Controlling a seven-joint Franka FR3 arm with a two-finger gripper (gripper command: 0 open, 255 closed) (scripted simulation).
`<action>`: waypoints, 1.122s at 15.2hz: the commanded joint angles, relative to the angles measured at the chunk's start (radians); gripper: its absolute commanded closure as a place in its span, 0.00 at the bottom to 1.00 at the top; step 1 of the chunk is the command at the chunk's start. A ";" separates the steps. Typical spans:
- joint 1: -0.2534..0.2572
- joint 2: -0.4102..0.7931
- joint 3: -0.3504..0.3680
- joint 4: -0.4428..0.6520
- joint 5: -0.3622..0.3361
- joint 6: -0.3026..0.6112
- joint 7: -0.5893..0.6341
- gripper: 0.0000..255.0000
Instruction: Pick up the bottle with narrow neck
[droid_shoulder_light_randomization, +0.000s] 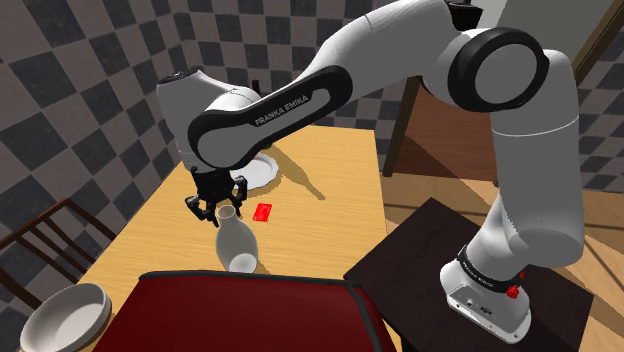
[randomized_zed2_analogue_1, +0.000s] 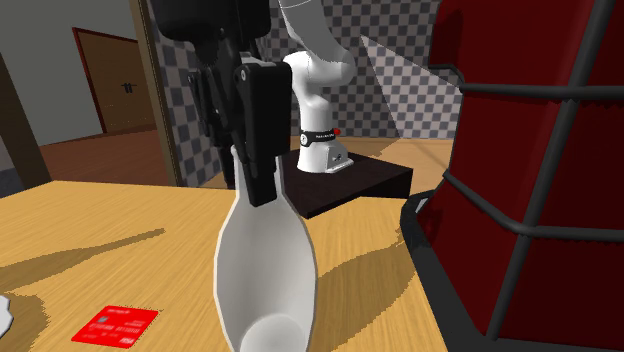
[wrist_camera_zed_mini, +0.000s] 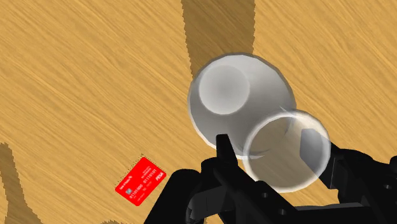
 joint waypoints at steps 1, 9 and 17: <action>0.000 0.001 0.000 -0.001 0.000 -0.001 0.000 1.00; -0.001 -0.032 0.010 0.061 0.017 -0.092 -0.007 1.00; 0.002 -0.050 0.016 0.132 0.027 -0.179 -0.011 1.00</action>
